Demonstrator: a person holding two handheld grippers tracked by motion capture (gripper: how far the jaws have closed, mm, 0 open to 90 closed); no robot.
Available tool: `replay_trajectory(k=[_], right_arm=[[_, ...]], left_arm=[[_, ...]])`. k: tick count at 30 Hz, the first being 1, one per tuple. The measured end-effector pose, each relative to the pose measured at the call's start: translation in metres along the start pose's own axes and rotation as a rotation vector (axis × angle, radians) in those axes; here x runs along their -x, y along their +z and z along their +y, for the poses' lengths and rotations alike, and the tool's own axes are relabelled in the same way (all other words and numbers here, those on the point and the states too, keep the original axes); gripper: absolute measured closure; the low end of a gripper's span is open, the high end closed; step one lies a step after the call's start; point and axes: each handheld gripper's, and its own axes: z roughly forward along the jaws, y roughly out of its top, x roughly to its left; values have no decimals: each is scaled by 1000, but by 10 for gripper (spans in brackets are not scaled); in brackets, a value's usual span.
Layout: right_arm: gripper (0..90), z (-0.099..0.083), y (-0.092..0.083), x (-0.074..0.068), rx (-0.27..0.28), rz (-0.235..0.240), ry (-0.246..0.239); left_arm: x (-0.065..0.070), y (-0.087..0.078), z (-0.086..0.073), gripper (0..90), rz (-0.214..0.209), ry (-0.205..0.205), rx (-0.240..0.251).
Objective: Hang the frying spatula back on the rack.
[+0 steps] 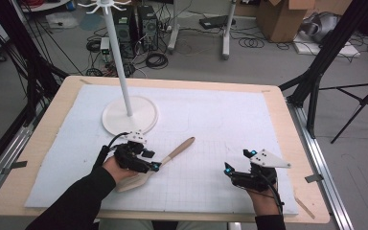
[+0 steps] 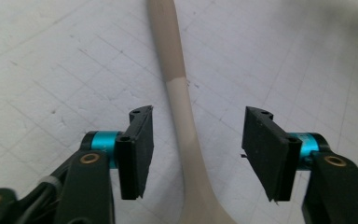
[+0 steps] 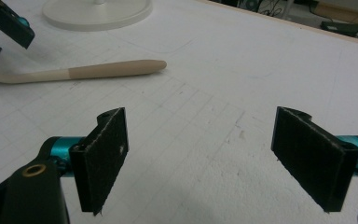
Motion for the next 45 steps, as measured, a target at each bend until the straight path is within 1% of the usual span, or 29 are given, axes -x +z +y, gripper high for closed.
replay_trajectory(k=[2, 5, 6, 8, 10, 12, 14, 15, 18, 21, 22, 24, 26, 28, 29, 31, 34, 35, 40, 43, 45], right_arm=[[175, 0, 0, 0, 0, 0, 1], [175, 0, 0, 0, -1, 2, 5], [175, 0, 0, 0, 1, 3, 0], [176, 0, 0, 0, 0, 4, 1], [176, 0, 0, 0, 0, 4, 3], [176, 0, 0, 0, -1, 3, 6], [177, 0, 0, 0, -1, 2, 3], [177, 0, 0, 0, -1, 3, 3], [178, 0, 0, 0, -2, 3, 2], [179, 0, 0, 0, -3, 5, 7], [178, 0, 0, 0, -2, 4, 5], [179, 0, 0, 0, -3, 2, 4], [179, 0, 0, 0, -4, 2, 8], [179, 0, 0, 0, -4, 3, 9], [179, 0, 0, 0, -4, 2, 6], [179, 0, -1, 1, -4, 3, 5], [179, -1, -1, 1, -7, 2, 8], [179, -1, -1, 1, -8, 2, 9], [189, -1, -1, 1, -9, 6, 8], [194, 0, 0, 0, -8, 8, 4], [194, 0, 0, 0, -7, 9, 6]], left_arm=[[0, 4, -1, 466, 4, 3, -23], [0, 8, -2, 467, 20, 1, -44], [0, 9, -2, 467, 27, 1, -52], [0, 10, -2, 471, 29, 4, -62], [1, 12, -2, 485, 31, 17, -82], [3, 13, -3, 506, 28, 20, -95], [6, 15, -4, 515, 34, 45, -115], [7, 16, -4, 514, 41, 41, -109], [8, 16, -5, 529, 38, 41, -109], [9, 15, -6, 558, 41, 51, -109], [10, 15, -6, 588, 41, 61, -113], [12, 15, -7, 629, 56, 80, -115], [15, 16, -7, 656, 83, 90, -118], [15, 16, -7, 692, 97, 82, -118], [15, 16, -7, 705, 97, 76, -115], [14, 16, -6, 706, 94, 61, -118], [14, 15, -6, 725, 99, 57, -122], [14, 16, -6, 726, 103, 47, -121], [16, 16, -6, 730, 119, 45, -122], [16, 16, -6, 736, 122, 47, -124], [16, 16, -6, 742, 122, 41, -121]])
